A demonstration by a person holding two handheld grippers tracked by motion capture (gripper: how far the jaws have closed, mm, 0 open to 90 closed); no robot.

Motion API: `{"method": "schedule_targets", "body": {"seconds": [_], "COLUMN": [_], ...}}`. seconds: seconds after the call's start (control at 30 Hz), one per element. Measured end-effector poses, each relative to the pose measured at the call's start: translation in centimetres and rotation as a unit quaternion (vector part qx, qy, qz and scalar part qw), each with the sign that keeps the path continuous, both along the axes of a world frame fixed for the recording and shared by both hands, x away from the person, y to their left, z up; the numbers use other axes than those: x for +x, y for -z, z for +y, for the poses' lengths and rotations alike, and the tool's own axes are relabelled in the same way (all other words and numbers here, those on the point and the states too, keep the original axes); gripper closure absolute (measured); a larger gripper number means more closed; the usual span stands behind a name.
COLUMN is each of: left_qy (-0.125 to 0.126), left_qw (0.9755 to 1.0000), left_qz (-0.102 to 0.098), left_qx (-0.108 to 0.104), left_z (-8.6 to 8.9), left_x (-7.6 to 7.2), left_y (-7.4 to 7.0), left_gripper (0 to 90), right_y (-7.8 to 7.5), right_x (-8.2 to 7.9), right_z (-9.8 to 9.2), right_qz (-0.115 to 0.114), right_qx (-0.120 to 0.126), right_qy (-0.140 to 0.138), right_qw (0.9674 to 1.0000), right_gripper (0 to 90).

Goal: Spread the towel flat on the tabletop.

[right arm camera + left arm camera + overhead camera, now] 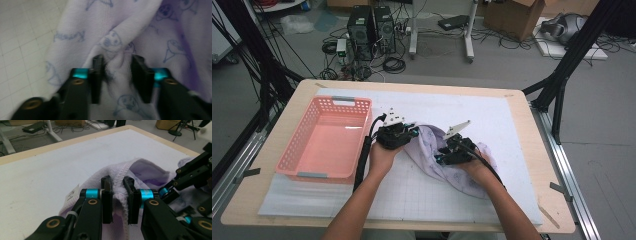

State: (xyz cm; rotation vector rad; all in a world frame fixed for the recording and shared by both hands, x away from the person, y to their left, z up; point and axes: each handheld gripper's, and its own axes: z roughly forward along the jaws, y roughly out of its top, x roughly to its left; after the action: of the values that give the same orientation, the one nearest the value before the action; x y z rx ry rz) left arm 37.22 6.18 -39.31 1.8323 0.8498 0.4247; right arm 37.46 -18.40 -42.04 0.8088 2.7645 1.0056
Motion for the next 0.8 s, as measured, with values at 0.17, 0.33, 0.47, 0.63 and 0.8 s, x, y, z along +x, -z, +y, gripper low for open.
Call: {"method": "schedule_targets", "body": {"seconds": [0.17, 0.33, 0.47, 0.63, 0.8], "left_qy": [-0.014, -0.026, -0.002, 0.041, 0.059], "left_qw": [0.9997, 0.9993, 0.9999, 0.999, 0.9975], "left_qz": [0.007, -0.009, 0.007, 0.016, 0.023], "left_qx": [-0.021, -0.027, -0.007, 0.012, 0.03], "left_z": [0.3, 0.7, 0.4, -1.0, -2.1], "left_x": [-0.2, -1.1, -1.2, -1.7, -2.2], "left_y": [0.0, 0.2, 0.6, 0.9, 2.2], "left_gripper": [54.2, 44.4, 44.8, 51.2, 55.0], "right_y": [-1.6, -2.6, -3.2, -3.8, -3.6], "right_x": [1.2, 3.4, 4.8, 7.6, 8.4], "right_z": [-2.7, -4.9, -5.4, -6.3, -8.2], "right_qz": [0.016, 0.008, -0.008, -0.067, -0.114], "right_qx": [0.109, 0.161, 0.182, 0.17, 0.154], "right_qy": [0.051, 0.145, 0.187, 0.287, 0.363], "right_qw": [0.9926, 0.9763, 0.9652, 0.9405, 0.9119], "right_gripper": [81.9, 82.0, 82.2, 82.3, 82.3]}}
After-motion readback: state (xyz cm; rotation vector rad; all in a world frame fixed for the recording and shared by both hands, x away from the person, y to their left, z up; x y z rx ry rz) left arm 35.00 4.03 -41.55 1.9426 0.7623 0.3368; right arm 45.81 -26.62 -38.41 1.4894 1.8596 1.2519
